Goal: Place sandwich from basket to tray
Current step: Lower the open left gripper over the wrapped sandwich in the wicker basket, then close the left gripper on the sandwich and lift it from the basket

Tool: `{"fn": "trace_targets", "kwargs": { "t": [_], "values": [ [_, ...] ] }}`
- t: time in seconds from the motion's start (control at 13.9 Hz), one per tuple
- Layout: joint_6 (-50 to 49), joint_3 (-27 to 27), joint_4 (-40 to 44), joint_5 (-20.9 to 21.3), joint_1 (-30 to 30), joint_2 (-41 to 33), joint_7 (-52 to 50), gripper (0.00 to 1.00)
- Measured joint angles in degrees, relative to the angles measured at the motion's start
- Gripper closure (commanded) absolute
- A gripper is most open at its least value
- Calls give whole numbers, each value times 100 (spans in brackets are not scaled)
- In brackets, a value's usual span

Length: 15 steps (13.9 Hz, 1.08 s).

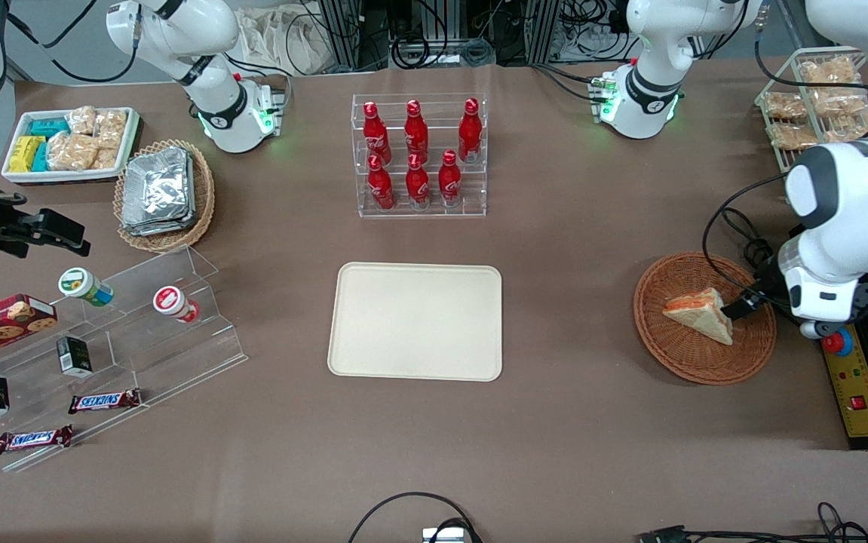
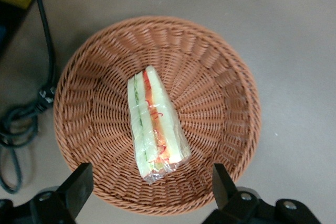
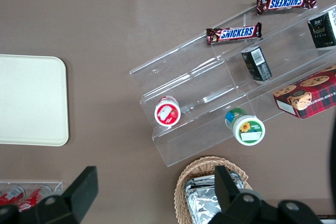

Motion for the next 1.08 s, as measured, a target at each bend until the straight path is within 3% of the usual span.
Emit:
{"fn": "trace_targets", "kwargs": {
  "t": [0.36,0.79,0.86,0.94,1.01,1.08],
  "values": [
    [1027,-43,-716,-20,-26,197,-1034,0],
    [1443,-86,-789,-23,-51,516,-1229,0],
    [1551,-86,-808,-25,-52,594,-1256,16],
    [1622,-87,-810,-33,-52,663,-1321,53],
    [1703,-94,-810,-39,-52,717,-1449,100],
    [1782,-118,-810,-39,-52,739,-1570,100]
  ]
}}
